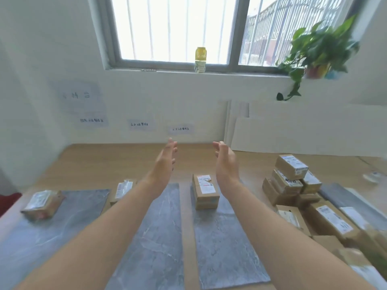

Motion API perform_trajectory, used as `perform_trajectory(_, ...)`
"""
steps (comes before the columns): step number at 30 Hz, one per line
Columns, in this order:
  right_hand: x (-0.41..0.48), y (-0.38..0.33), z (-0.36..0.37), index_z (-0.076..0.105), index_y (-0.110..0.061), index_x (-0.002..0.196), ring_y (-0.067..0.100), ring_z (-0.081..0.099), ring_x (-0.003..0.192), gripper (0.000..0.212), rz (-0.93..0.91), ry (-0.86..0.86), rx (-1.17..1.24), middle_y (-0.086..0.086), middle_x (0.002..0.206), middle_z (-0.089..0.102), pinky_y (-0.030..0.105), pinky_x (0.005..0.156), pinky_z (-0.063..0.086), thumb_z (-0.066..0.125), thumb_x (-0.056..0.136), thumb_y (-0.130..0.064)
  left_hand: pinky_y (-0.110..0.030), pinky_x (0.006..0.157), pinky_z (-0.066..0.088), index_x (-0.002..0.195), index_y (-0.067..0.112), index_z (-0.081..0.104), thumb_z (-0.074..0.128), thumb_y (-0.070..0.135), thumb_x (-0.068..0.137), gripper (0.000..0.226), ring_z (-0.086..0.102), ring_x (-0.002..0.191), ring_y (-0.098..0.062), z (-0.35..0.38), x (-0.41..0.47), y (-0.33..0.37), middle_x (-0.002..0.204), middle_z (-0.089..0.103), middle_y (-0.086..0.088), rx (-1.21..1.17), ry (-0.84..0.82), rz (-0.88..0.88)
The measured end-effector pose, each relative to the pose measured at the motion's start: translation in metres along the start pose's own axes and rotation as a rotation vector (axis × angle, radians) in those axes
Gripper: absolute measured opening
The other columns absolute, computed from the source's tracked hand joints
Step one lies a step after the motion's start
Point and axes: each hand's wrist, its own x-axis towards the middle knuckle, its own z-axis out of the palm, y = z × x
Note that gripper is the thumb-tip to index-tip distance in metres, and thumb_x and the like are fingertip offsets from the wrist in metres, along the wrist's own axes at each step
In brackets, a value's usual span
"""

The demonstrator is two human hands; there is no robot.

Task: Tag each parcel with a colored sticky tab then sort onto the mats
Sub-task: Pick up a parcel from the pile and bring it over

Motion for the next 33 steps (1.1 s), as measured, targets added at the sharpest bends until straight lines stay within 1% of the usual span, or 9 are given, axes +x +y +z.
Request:
perform_trajectory(2,-0.015,-0.016,0.003,0.067,-0.024,0.123,0.009,0.06,0.114,0.04,-0.028,-0.004,0.0,-0.018,0.113,0.064,0.021,0.078,0.041,0.038,0.104,-0.045,-0.044,0.12,0.027,0.151,0.024,0.041,0.022,0.058,0.103,0.061,0.04,0.14,-0.025,-0.008,-0.013,0.016,0.153,0.042,0.001,0.003,-0.018,0.027)
perform_trajectory(6,-0.039,-0.034,0.003,0.068,-0.026,0.123,0.01,0.058,0.122,0.056,-0.082,0.006,-0.009,-0.013,0.126,0.065,0.028,0.09,0.042,0.035,0.088,-0.056,-0.044,0.121,0.027,0.149,0.024,0.042,0.022,0.058,0.103,0.061,0.041,0.139,-0.025,-0.014,-0.033,0.033,0.15,0.044,0.001,0.0,-0.051,0.071)
perform_trajectory(13,-0.056,-0.037,-0.035,0.069,-0.022,0.122,0.012,0.059,0.12,0.057,-0.104,0.058,-0.018,-0.008,0.122,0.067,0.03,0.095,0.043,0.035,0.089,-0.054,-0.045,0.121,0.026,0.15,0.023,0.042,0.023,0.058,0.102,0.062,0.04,0.14,-0.027,0.012,-0.053,0.035,0.152,0.044,-0.004,0.003,-0.117,0.054)
perform_trajectory(18,-0.056,-0.024,-0.085,0.07,-0.022,0.115,0.014,0.063,0.102,0.039,-0.098,0.111,-0.019,-0.004,0.106,0.068,0.027,0.081,0.047,0.038,0.104,-0.041,-0.045,0.12,0.028,0.148,0.022,0.044,0.024,0.058,0.102,0.061,0.042,0.137,-0.028,0.06,-0.064,0.026,0.148,0.046,-0.003,0.025,-0.163,0.018)
perform_trajectory(22,-0.053,-0.013,-0.14,0.07,-0.026,0.11,0.014,0.063,0.107,0.037,-0.069,0.128,-0.017,-0.011,0.108,0.068,0.034,0.096,0.049,0.04,0.1,-0.046,-0.043,0.117,0.032,0.147,0.021,0.045,0.025,0.058,0.102,0.061,0.046,0.132,-0.027,0.117,-0.073,0.017,0.145,0.049,-0.004,0.043,-0.183,0.006)
perform_trajectory(25,-0.056,-0.005,-0.192,0.07,-0.034,0.104,0.012,0.063,0.11,0.045,-0.038,0.133,-0.074,-0.018,0.109,0.068,0.043,0.103,0.049,0.038,0.087,-0.06,-0.041,0.113,0.035,0.144,0.022,0.048,0.025,0.058,0.103,0.059,0.048,0.126,-0.027,0.171,-0.083,0.008,0.141,0.051,-0.004,0.037,-0.194,-0.014)
perform_trajectory(27,-0.057,-0.004,-0.232,0.069,-0.034,0.1,0.013,0.063,0.112,0.041,-0.04,0.151,-0.071,-0.017,0.109,0.068,0.043,0.104,0.049,0.038,0.085,-0.057,-0.039,0.108,0.037,0.141,0.023,0.05,0.026,0.058,0.102,0.058,0.05,0.12,-0.026,0.21,-0.091,0.001,0.138,0.053,-0.004,0.036,-0.199,-0.029)
perform_trajectory(30,-0.056,-0.003,-0.294,0.07,-0.026,0.107,0.017,0.065,0.107,0.042,-0.028,0.176,-0.082,-0.009,0.105,0.069,0.038,0.097,0.052,0.039,0.089,-0.049,-0.04,0.107,0.038,0.139,0.023,0.051,0.026,0.057,0.103,0.056,0.05,0.122,-0.027,0.268,-0.103,-0.006,0.135,0.054,-0.004,0.033,-0.218,-0.042)
perform_trajectory(33,-0.051,-0.002,-0.35,0.069,-0.007,0.108,0.018,0.063,0.089,0.04,-0.03,0.198,-0.099,0.003,0.095,0.067,0.032,0.075,0.049,0.042,0.101,-0.036,-0.044,0.111,0.038,0.142,0.02,0.05,0.025,0.056,0.103,0.058,0.05,0.123,-0.028,0.321,-0.12,-0.011,0.135,0.054,-0.004,0.026,-0.251,-0.055)
